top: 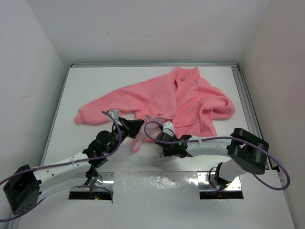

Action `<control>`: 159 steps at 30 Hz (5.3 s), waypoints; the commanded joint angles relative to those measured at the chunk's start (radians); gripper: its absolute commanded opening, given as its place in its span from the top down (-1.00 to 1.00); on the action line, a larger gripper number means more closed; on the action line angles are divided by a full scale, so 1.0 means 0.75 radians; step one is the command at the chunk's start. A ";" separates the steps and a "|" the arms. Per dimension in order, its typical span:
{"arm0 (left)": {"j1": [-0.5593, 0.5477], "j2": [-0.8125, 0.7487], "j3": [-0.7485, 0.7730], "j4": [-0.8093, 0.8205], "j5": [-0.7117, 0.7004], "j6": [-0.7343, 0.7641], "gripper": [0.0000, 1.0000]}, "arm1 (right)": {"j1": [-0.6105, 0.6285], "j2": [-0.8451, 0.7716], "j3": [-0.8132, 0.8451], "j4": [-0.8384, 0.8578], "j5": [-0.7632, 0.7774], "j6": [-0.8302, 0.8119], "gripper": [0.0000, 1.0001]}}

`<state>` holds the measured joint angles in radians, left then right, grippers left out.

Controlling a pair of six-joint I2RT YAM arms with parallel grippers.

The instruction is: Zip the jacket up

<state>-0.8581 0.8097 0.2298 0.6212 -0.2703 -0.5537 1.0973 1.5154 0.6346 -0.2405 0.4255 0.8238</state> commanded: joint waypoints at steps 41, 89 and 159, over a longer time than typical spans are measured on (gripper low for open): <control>0.001 0.246 0.324 0.077 0.180 -0.121 1.00 | 0.010 -0.984 -0.629 1.411 0.324 -0.405 1.00; -0.018 0.477 0.244 0.276 0.319 -0.137 1.00 | 0.010 -0.802 -0.615 1.613 0.243 -0.233 1.00; -0.101 0.501 0.344 0.049 0.232 -0.115 1.00 | 0.010 -0.867 -0.496 1.411 0.257 -0.331 1.00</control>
<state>-0.9051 1.1893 0.4580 0.6689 -0.0982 -0.6598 1.0969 0.8944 0.1955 0.7647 0.6533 0.5575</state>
